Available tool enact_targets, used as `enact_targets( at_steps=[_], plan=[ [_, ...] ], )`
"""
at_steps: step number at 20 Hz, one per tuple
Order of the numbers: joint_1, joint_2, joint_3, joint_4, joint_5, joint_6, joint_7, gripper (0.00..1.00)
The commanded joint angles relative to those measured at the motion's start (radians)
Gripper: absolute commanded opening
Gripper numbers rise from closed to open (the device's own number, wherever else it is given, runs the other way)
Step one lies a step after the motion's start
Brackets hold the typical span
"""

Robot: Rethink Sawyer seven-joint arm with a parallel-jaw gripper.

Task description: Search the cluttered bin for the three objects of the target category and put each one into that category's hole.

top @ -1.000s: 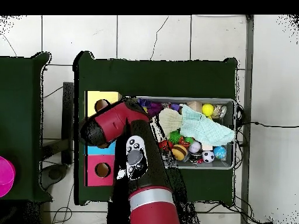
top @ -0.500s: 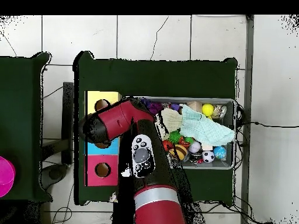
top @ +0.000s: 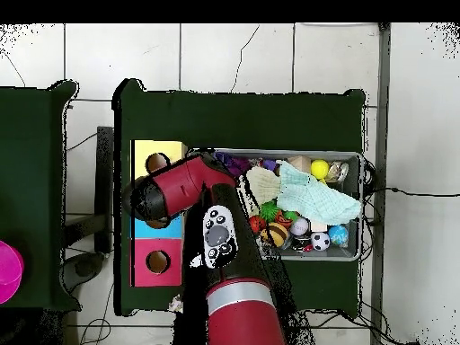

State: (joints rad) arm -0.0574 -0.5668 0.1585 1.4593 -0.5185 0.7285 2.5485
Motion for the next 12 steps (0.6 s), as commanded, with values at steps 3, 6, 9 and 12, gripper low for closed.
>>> enact_targets(
  at_steps=[3,6,9,12],
  plan=[
    [0.062,0.055,-0.083,-0.072,-0.105,0.174,-0.077,0.00],
    [0.069,0.058,-0.100,-0.087,-0.116,0.176,-0.074,1.00],
    [0.063,0.054,-0.097,-0.070,-0.087,0.179,-0.054,1.00],
    [0.040,0.069,-0.071,-0.056,-0.059,0.155,-0.057,1.00]
  ],
)
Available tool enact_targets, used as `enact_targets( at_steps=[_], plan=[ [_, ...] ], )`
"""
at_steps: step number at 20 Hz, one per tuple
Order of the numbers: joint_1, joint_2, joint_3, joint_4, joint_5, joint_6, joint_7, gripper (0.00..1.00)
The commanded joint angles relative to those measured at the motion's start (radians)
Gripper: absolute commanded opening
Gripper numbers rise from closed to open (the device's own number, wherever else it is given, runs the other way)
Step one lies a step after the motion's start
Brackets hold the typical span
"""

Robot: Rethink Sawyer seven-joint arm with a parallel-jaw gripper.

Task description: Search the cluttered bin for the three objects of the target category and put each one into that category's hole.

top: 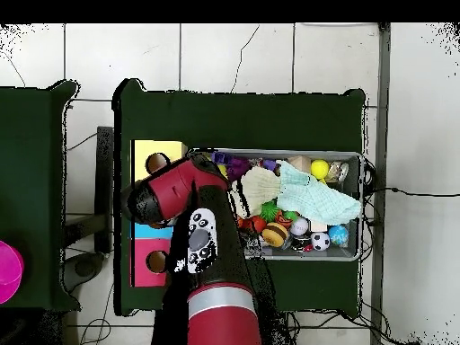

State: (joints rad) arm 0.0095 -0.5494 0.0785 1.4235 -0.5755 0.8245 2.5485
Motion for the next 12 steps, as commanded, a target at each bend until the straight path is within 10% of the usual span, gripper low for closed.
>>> enact_targets(
  at_steps=[1,12],
  plan=[
    [-0.028,0.054,0.012,-0.017,0.000,0.052,-0.056,1.00],
    [-0.151,0.122,0.149,0.044,0.126,-0.058,-0.097,1.00]
  ],
)
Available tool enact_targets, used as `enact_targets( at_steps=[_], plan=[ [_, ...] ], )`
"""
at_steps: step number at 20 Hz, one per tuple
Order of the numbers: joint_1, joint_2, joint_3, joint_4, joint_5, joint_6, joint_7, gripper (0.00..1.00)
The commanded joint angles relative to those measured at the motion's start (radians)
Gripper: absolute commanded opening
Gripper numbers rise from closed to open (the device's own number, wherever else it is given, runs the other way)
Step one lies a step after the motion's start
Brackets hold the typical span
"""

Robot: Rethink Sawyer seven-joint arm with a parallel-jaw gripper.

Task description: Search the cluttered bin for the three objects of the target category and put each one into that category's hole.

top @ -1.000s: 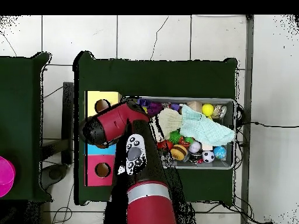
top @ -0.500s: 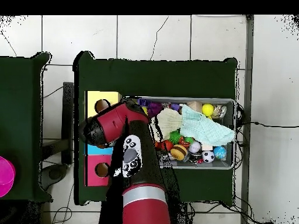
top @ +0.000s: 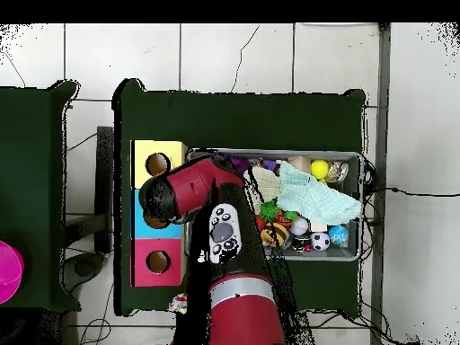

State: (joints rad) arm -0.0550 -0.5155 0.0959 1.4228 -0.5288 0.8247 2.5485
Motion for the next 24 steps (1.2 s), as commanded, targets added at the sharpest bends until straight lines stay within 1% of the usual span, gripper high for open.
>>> enact_targets(
  at_steps=[1,5,8,12,18,21,24],
  plan=[
    [-0.093,0.090,0.140,0.049,0.086,-0.063,-0.100,1.00],
    [-0.102,0.089,0.152,0.067,0.099,-0.059,-0.093,1.00],
    [-0.103,0.079,0.160,0.076,0.118,-0.026,-0.086,1.00],
    [-0.089,0.053,0.155,0.091,0.142,0.020,-0.065,1.00],
    [-0.070,0.039,0.146,0.098,0.180,0.064,-0.039,1.00],
    [-0.049,0.031,0.125,0.091,0.186,0.074,-0.001,1.00],
    [-0.009,0.047,0.075,0.058,0.167,0.062,0.064,1.00]
  ],
)
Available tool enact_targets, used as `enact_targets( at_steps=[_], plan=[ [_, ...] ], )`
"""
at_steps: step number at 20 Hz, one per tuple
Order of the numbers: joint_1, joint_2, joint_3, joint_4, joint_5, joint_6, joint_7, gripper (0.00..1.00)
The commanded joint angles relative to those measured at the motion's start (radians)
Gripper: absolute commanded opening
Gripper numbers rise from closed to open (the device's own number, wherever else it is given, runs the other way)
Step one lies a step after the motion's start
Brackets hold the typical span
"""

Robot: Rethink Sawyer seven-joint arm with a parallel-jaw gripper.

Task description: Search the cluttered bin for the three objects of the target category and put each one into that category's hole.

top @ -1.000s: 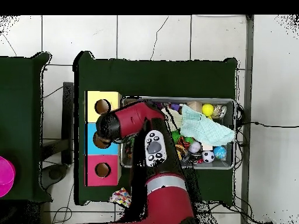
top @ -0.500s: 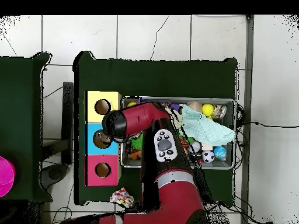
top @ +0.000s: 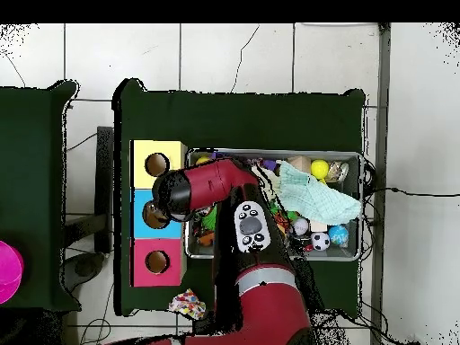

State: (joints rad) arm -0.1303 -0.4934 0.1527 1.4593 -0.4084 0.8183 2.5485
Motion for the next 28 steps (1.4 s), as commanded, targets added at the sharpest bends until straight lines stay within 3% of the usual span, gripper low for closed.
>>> enact_targets(
  at_steps=[1,4,12,21,28],
  plan=[
    [0.080,0.034,-0.004,0.007,0.036,0.058,0.089,1.00],
    [0.106,0.058,-0.051,-0.016,0.018,0.009,0.134,1.00],
    [0.107,0.075,-0.076,-0.032,0.038,-0.034,0.101,1.00],
    [0.050,0.023,0.001,0.062,0.136,-0.110,0.062,1.00],
    [0.029,0.009,0.013,0.079,0.167,-0.131,0.023,1.00]
  ],
)
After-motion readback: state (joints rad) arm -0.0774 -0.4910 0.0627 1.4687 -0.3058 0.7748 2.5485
